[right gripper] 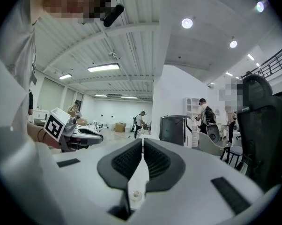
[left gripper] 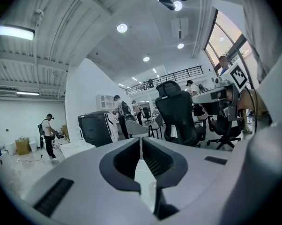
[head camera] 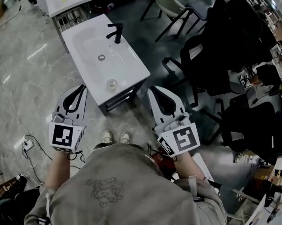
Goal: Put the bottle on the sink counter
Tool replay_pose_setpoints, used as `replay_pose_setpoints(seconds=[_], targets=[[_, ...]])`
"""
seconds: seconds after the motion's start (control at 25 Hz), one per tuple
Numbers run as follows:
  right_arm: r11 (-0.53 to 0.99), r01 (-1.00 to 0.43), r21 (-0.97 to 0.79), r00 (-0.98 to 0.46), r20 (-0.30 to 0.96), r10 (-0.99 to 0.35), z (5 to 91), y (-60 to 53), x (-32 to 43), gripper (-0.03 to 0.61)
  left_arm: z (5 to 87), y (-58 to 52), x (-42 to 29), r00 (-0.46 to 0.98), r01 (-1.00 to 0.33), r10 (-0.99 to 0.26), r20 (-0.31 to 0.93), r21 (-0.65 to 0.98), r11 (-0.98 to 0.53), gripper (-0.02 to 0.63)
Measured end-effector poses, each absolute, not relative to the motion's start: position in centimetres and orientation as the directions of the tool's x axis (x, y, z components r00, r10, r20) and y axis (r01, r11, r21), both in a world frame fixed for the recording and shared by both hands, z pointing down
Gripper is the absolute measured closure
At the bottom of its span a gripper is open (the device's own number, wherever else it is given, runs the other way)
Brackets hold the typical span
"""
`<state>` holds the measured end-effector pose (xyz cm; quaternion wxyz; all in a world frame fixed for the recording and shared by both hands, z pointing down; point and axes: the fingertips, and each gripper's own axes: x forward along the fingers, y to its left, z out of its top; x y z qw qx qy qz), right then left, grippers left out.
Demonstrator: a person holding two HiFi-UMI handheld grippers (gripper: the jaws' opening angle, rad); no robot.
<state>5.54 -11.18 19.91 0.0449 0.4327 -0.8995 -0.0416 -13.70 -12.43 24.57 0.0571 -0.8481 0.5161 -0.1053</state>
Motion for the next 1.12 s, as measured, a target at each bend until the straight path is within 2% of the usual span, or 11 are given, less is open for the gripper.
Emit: replay_pose_setpoints(seconds=[0.24, 1.12], targets=[[0.638, -0.765, 0.087, -0.638, 0.031, -0.769, 20.1, -9.2, 5.4, 0.546, 23.0, -10.7, -13.4, 0.441, -0.861, -0.894, 0.084, -0.241, -0.448, 0.584], [0.644, -0.761, 0.079, -0.641, 0.065, -0.765, 21.7, -10.0, 4.6, 0.546, 25.2, -10.9, -14.8, 0.415, -0.872, -0.898, 0.145, -0.219, -0.438, 0.584]])
